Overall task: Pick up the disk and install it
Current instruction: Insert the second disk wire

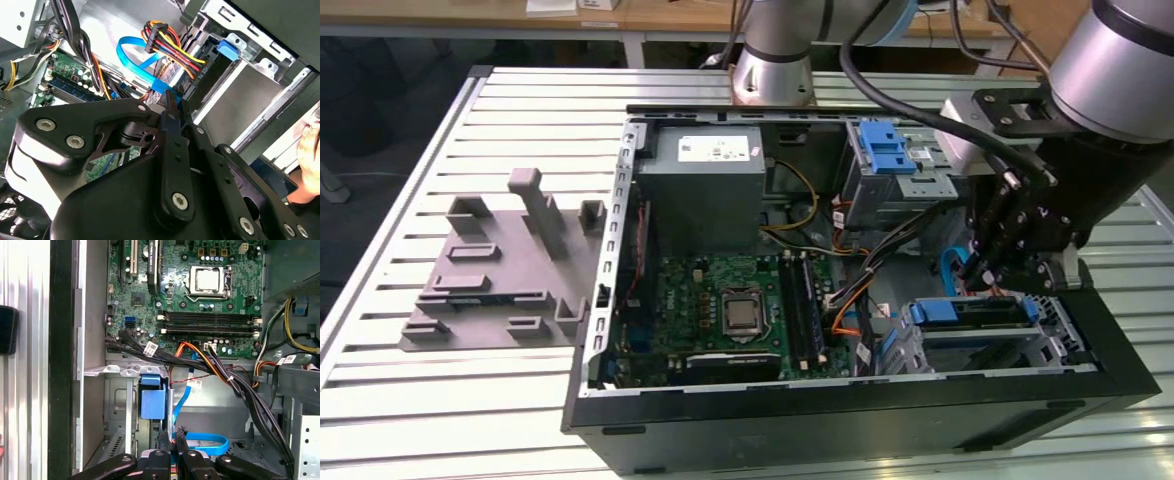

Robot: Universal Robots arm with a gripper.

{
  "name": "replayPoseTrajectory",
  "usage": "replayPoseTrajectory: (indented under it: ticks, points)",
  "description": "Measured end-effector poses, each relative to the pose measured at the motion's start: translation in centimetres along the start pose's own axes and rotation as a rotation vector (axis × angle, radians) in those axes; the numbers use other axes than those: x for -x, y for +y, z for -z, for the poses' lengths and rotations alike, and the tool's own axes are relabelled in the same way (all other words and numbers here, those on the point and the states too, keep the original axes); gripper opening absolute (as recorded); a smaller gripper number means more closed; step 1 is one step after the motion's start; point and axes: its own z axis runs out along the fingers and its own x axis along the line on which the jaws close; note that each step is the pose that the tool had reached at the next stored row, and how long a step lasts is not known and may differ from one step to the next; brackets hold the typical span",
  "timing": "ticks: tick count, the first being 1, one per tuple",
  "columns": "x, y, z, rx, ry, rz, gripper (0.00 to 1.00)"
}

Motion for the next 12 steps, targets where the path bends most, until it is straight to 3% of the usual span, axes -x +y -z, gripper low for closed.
replayPoseTrajectory:
  ticks: [12]
  points:
    - [-0.5, 0.01, -0.13, -0.0017, 0.0012, 0.0, 0.16]
